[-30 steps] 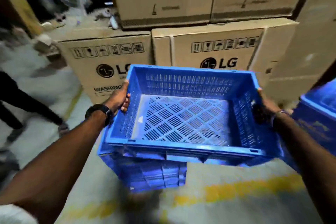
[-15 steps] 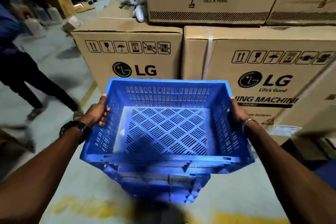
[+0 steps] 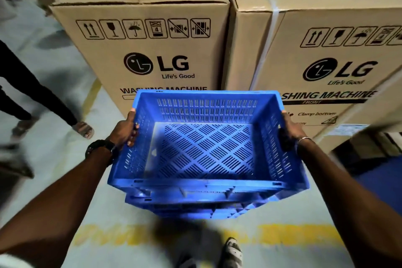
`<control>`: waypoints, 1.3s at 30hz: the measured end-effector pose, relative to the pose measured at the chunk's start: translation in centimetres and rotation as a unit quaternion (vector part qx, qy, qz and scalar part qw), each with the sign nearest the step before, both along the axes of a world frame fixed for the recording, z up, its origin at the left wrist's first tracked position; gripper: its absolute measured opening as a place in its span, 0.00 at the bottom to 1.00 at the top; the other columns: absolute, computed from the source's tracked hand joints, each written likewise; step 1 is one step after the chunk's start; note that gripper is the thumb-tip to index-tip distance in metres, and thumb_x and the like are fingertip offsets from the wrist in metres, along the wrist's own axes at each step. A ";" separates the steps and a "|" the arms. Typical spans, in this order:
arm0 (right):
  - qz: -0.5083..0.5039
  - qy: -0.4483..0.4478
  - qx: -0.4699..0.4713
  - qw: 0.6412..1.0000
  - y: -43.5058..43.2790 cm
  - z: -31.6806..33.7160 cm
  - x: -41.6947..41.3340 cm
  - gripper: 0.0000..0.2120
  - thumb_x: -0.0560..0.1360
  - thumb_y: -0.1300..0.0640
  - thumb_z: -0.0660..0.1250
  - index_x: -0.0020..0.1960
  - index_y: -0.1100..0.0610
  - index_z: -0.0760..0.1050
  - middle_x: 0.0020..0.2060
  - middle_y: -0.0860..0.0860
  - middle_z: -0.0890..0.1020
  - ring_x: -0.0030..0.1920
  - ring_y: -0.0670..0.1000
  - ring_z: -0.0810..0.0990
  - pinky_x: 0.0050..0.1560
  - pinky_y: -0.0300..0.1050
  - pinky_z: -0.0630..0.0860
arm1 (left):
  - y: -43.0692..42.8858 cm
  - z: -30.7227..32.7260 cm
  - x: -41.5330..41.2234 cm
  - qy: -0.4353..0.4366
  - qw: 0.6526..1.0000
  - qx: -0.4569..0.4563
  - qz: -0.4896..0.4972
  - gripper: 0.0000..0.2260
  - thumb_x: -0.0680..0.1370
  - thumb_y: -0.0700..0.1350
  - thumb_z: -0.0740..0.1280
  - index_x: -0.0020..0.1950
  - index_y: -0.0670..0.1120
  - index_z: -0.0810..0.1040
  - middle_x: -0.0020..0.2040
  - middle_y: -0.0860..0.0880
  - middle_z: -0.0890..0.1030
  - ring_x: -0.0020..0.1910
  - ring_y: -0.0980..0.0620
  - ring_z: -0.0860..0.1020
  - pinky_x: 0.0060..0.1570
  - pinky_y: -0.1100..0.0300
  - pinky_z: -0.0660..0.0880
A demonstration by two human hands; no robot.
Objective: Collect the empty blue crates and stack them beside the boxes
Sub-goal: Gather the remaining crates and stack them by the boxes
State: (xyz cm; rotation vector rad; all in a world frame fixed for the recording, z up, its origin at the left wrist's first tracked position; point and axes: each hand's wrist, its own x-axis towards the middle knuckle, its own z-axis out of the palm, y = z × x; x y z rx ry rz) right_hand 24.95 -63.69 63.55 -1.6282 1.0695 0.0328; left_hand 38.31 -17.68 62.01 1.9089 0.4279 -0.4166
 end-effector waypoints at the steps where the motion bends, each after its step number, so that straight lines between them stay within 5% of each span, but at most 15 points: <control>1: -0.001 0.002 0.001 1.000 0.1 -0.1 0.2 0.32 0.75 0.28 0.57 0.32 0.56 0.69 0.23 0.52 0.70 0.16 0.49 0.64 0.19 0.35 0.63 | 0.1 -0.4 0.2 0.001 1.000 -0.002 -0.003 0.29 0.80 0.71 0.54 0.39 0.46 0.70 0.27 0.51 0.66 0.20 0.53 0.61 0.23 0.63 0.60; 7: 0.003 0.005 -0.006 1.000 0.5 0.0 0.5 0.33 0.76 0.28 0.54 0.32 0.57 0.67 0.18 0.50 0.68 0.13 0.48 0.63 0.18 0.33 0.62 | 0.2 -0.6 0.5 0.019 0.999 -0.033 -0.007 0.27 0.80 0.71 0.55 0.39 0.47 0.67 0.24 0.54 0.64 0.19 0.54 0.59 0.22 0.65 0.57; 12: 0.010 0.016 -0.016 1.000 1.2 0.4 0.6 0.33 0.75 0.27 0.55 0.33 0.57 0.69 0.28 0.54 0.71 0.15 0.49 0.65 0.19 0.34 0.63 | 0.7 -0.3 -0.4 0.016 0.999 -0.041 -0.010 0.26 0.81 0.70 0.54 0.40 0.48 0.66 0.27 0.52 0.63 0.21 0.54 0.59 0.22 0.65 0.58; 29: 0.043 0.018 0.007 0.999 2.8 -0.3 0.9 0.33 0.73 0.25 0.54 0.35 0.55 0.70 0.28 0.51 0.71 0.17 0.48 0.65 0.22 0.34 0.64 | 3.2 -1.0 -0.3 0.028 0.999 -0.007 0.017 0.30 0.78 0.74 0.54 0.39 0.46 0.67 0.28 0.50 0.62 0.20 0.53 0.59 0.21 0.66 0.58; 39: 0.036 0.008 0.020 0.999 1.9 -0.1 1.7 0.32 0.73 0.26 0.55 0.34 0.56 0.68 0.22 0.50 0.69 0.19 0.49 0.63 0.23 0.35 0.63 | 2.4 -0.9 0.4 0.018 1.000 -0.003 -0.009 0.30 0.79 0.73 0.52 0.40 0.46 0.67 0.28 0.51 0.64 0.21 0.53 0.60 0.22 0.64 0.60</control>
